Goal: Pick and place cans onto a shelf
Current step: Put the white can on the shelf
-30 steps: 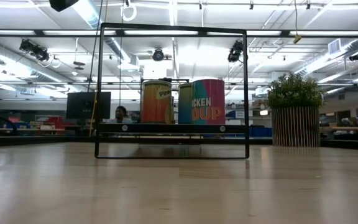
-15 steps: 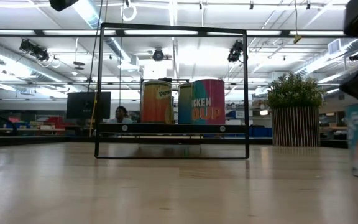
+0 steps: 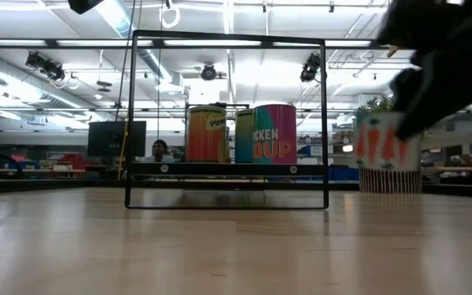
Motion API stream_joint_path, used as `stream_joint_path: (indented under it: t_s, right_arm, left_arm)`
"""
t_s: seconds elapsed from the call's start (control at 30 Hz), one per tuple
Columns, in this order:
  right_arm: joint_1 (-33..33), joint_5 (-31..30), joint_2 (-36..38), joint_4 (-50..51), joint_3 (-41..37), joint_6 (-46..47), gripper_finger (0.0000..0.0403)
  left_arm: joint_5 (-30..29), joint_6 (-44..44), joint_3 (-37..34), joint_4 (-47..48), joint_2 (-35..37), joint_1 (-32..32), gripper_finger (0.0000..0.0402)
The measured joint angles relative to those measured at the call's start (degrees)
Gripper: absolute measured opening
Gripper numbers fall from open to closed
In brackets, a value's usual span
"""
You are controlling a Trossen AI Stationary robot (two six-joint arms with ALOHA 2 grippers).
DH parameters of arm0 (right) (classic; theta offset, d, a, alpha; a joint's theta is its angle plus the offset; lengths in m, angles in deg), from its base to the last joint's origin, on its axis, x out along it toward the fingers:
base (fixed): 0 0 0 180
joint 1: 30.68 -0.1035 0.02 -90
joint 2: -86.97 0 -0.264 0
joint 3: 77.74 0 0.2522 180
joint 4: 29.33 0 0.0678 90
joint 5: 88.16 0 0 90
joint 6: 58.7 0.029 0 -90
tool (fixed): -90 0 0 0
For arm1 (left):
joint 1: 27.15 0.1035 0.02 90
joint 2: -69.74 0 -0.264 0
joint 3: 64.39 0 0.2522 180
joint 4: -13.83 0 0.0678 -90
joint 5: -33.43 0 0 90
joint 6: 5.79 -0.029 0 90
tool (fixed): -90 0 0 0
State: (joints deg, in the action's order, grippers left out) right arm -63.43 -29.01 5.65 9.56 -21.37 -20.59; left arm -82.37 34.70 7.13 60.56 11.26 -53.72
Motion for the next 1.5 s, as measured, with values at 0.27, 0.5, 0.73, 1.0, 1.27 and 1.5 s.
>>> stream_joint_path:
  t_s: [0.27, 0.5, 0.73, 1.0, 1.27, 1.5]
  right_arm:
    - [7.88, 5.05, 5.85, -3.21, -1.69, -10.70, 0.0304]
    - [15.06, 14.27, 10.26, -14.46, -7.94, -19.32, 0.0304]
    - [21.14, 18.80, 7.63, -24.48, -9.05, -28.75, 0.0304]
    - [24.57, 27.90, 1.91, -35.42, -9.03, -31.04, 0.0304]
    - [24.74, 28.92, 0.71, -37.88, -8.92, -30.63, 0.0307]
    - [26.11, 32.24, 0.65, -37.98, -8.92, -30.81, 0.0345]
  left_arm:
    - [-0.97, -3.96, 0.00, -0.02, 0.00, 0.62, 0.0217]
    - [-4.62, -4.32, 0.00, -0.07, 0.00, 2.40, 0.0217]
    - [-4.64, -3.74, 0.00, -0.17, 0.00, 4.26, 0.0217]
    - [-4.60, -2.13, 0.00, -1.76, 0.00, 4.66, 0.0217]
    - [-4.57, -0.59, 0.02, -2.58, 0.00, 4.61, 0.0217]
    - [-4.57, -0.65, 0.02, -2.97, 0.00, 4.61, 0.0217]
